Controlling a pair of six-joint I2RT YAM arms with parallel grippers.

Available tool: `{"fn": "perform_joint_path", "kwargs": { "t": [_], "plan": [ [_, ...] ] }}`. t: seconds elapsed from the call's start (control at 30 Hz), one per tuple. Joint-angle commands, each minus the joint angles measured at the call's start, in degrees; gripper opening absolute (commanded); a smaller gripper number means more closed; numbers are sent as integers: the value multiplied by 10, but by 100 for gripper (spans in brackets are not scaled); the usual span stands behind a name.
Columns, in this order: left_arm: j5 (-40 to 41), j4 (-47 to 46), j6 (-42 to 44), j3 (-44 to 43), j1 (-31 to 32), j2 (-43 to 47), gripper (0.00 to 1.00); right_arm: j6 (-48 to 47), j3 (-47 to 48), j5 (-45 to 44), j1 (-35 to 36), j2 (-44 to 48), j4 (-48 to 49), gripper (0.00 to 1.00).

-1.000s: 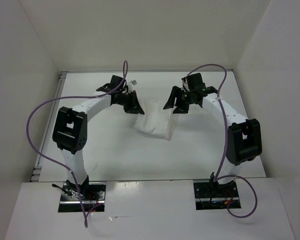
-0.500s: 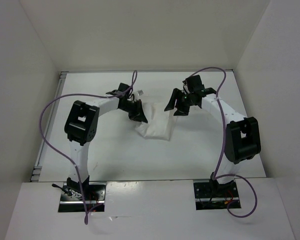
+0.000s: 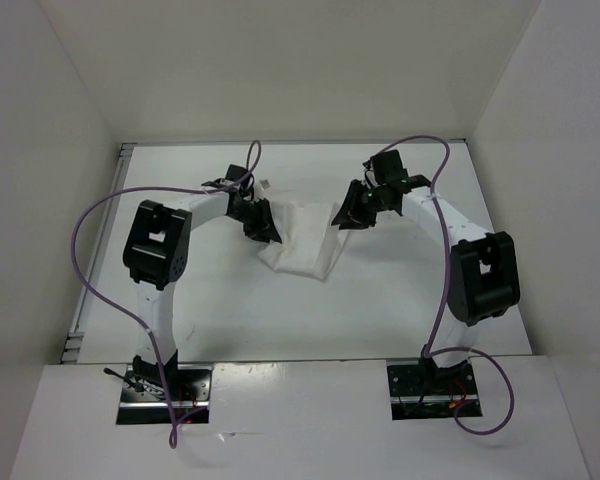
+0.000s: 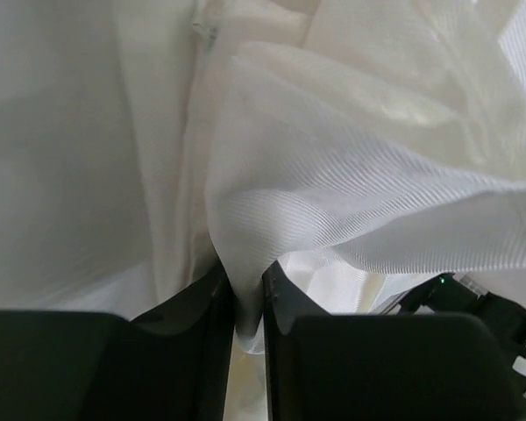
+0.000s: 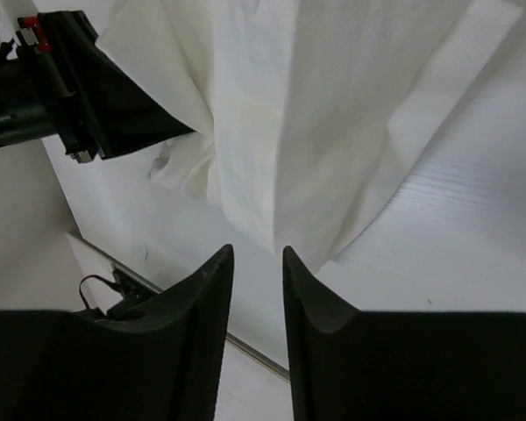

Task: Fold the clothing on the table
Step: Fold the skirt

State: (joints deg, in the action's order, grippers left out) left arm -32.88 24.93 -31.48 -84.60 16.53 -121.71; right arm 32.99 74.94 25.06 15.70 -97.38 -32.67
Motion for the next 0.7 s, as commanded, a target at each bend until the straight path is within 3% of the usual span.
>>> {"fn": "perform_joint_path", "kwargs": {
  "t": [0.0,0.1,0.2,0.23,0.27,0.53,0.63,0.67],
  "plan": [
    [49,14,16,9,-19,37,24,-2,26,33,-2,-28,36,32],
    [49,19,16,9,-19,42,24,-2,39,82,-2,-74,60,27],
    [43,19,11,9,-19,42,24,-2,65,103,4,-102,67,31],
    [43,19,11,9,-19,42,24,-2,84,93,12,-114,60,45],
    [43,19,11,9,-19,42,24,-2,93,63,12,-114,53,47],
    [38,19,5,4,-19,53,24,-7,143,-72,35,-143,-35,52],
    [33,14,0,4,-19,48,24,-14,148,-72,42,-169,-35,38],
    [33,14,0,-1,-19,48,24,-19,148,-72,42,-174,-41,28]
  ]
}}
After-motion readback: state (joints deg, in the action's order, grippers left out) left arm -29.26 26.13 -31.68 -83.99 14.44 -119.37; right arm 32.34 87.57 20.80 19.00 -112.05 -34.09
